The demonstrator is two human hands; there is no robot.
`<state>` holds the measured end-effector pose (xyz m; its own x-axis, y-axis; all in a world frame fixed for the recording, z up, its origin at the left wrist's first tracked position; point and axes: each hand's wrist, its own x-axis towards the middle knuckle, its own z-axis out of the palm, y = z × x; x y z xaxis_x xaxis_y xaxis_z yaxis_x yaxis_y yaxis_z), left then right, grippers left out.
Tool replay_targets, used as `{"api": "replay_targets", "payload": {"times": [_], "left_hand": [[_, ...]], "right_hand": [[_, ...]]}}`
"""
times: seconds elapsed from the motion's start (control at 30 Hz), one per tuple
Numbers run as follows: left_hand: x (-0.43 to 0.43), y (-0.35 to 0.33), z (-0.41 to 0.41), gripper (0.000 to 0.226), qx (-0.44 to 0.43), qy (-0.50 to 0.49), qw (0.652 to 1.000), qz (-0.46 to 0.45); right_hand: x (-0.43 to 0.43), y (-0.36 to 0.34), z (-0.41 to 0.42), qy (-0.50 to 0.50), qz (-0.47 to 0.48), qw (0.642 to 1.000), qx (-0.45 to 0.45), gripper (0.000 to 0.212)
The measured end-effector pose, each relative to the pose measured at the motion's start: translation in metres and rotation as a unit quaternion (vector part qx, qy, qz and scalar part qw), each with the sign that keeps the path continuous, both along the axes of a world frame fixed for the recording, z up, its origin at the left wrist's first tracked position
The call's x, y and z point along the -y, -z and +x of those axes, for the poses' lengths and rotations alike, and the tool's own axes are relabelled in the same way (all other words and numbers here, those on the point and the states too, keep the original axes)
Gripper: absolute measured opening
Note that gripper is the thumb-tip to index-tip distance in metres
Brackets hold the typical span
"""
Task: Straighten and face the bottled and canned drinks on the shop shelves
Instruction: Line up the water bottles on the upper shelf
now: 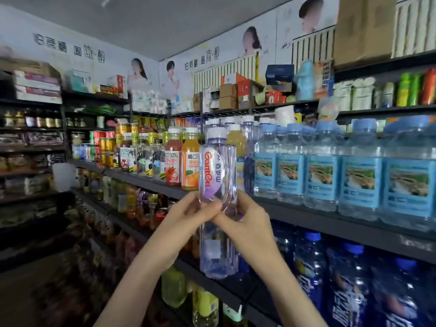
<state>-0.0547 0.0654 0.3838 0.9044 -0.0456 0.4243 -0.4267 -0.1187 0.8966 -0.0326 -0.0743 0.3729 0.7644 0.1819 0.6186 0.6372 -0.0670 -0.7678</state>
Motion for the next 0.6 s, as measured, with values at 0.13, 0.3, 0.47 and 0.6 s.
{"api": "replay_targets", "payload": {"times": [0.13, 0.3, 0.47, 0.6], "left_hand": [[-0.034, 0.005, 0.032, 0.057, 0.012, 0.006, 0.997, 0.081], [-0.067, 0.006, 0.078, 0.046, 0.056, -0.067, 0.988, 0.125], [-0.089, -0.005, 0.125, 0.038, 0.095, -0.094, 0.990, 0.048], [-0.105, -0.024, 0.170, 0.055, 0.103, -0.105, 0.989, 0.001]], "right_hand": [[-0.031, 0.002, 0.042, -0.009, 0.005, 1.000, 0.008, 0.021], [-0.063, -0.004, 0.085, -0.021, 0.021, 0.999, 0.017, 0.033], [-0.075, -0.019, 0.117, 0.052, 0.024, 0.997, 0.057, 0.047], [-0.069, -0.019, 0.137, 0.339, -0.001, 0.931, 0.134, 0.055]]}}
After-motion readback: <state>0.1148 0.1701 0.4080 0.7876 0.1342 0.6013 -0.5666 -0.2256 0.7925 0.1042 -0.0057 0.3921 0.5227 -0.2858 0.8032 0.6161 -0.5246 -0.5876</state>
